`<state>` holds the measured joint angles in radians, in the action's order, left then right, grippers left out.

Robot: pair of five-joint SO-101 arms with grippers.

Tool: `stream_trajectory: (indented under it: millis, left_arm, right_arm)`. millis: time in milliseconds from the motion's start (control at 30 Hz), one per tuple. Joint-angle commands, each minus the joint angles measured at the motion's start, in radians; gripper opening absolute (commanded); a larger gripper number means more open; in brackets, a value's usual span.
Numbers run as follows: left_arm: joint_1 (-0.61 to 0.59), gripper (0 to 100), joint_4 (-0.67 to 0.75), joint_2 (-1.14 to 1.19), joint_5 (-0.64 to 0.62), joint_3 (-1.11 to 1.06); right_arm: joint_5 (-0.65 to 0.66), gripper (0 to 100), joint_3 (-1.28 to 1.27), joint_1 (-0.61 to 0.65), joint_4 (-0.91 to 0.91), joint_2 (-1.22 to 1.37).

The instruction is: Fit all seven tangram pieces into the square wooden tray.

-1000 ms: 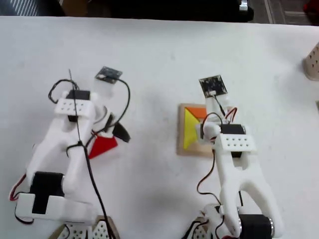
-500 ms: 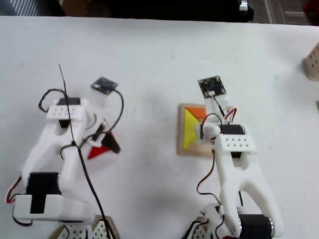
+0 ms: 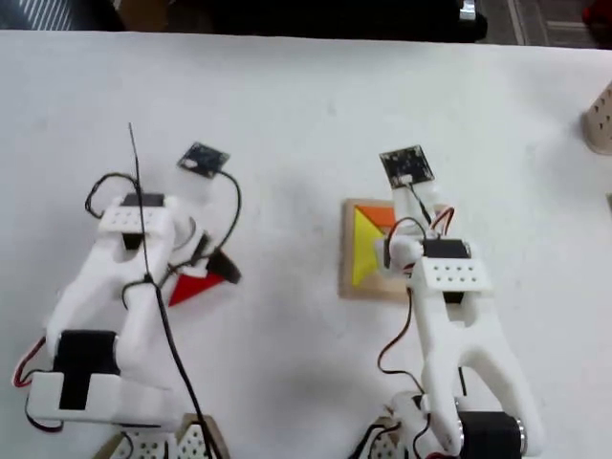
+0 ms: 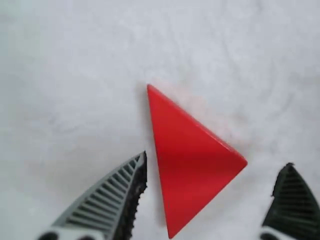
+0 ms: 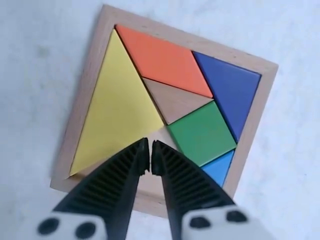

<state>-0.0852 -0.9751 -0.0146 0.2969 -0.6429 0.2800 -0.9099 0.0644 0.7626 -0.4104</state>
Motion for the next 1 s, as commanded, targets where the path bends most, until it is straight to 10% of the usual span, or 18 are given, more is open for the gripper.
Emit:
stream_trajectory:
  millis: [0, 967]
  left_arm:
    - [0.01, 39, 0.02, 0.027, -0.014, 0.015]
    - [-0.019, 22, -0.13, 0.191, -0.008, 0.166]
  right_arm:
    - [0.011, 2.1, 0.006, 0.004, -0.018, -0.028]
    - [0.011, 2.1, 0.005, 0.004, -0.018, -0.028]
